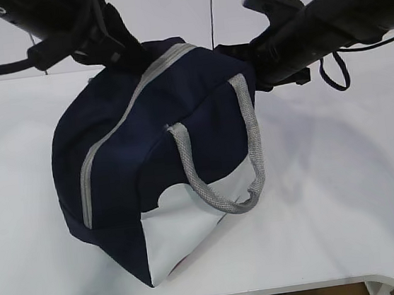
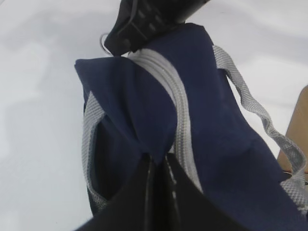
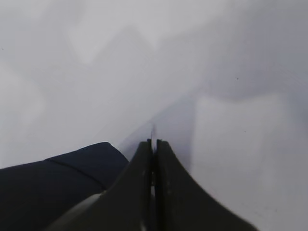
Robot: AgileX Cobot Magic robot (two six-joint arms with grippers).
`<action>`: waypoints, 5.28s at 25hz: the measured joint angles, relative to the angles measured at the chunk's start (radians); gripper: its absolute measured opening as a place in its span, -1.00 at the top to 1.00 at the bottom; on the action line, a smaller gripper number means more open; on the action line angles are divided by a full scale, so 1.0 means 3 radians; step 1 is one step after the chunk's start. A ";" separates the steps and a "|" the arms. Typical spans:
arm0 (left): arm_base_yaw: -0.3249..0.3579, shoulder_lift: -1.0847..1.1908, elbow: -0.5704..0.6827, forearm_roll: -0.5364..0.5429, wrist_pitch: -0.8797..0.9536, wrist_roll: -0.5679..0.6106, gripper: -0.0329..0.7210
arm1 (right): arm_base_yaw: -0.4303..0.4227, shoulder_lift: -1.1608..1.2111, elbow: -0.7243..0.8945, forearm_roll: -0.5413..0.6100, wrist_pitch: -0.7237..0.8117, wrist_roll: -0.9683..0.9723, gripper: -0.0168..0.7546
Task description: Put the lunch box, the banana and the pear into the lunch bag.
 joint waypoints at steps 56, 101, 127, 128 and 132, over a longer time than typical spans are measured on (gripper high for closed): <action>0.0073 0.0447 0.0000 -0.0379 -0.0205 -0.0583 0.68 | -0.0008 -0.0541 -0.1276 -0.1699 0.2763 -0.0006 -0.06; 0.0675 -0.2502 0.0926 0.0778 0.1303 -0.1805 0.01 | -0.0008 -0.3950 0.0855 -0.1771 0.2863 0.0343 -0.06; 0.0675 -0.5110 0.2321 0.1156 0.1344 -0.1805 0.18 | -0.0008 -0.6408 0.2624 -0.2243 0.2734 0.0609 -0.06; 0.0675 -0.5194 0.2380 0.1164 0.1344 -0.1805 0.18 | -0.0008 -0.6437 0.2687 -0.2248 0.2711 0.0615 -0.06; 0.0675 -0.5280 0.2630 0.1184 0.1236 -0.1805 0.18 | -0.0008 -0.6447 0.2841 -0.2272 0.2685 0.0636 -0.06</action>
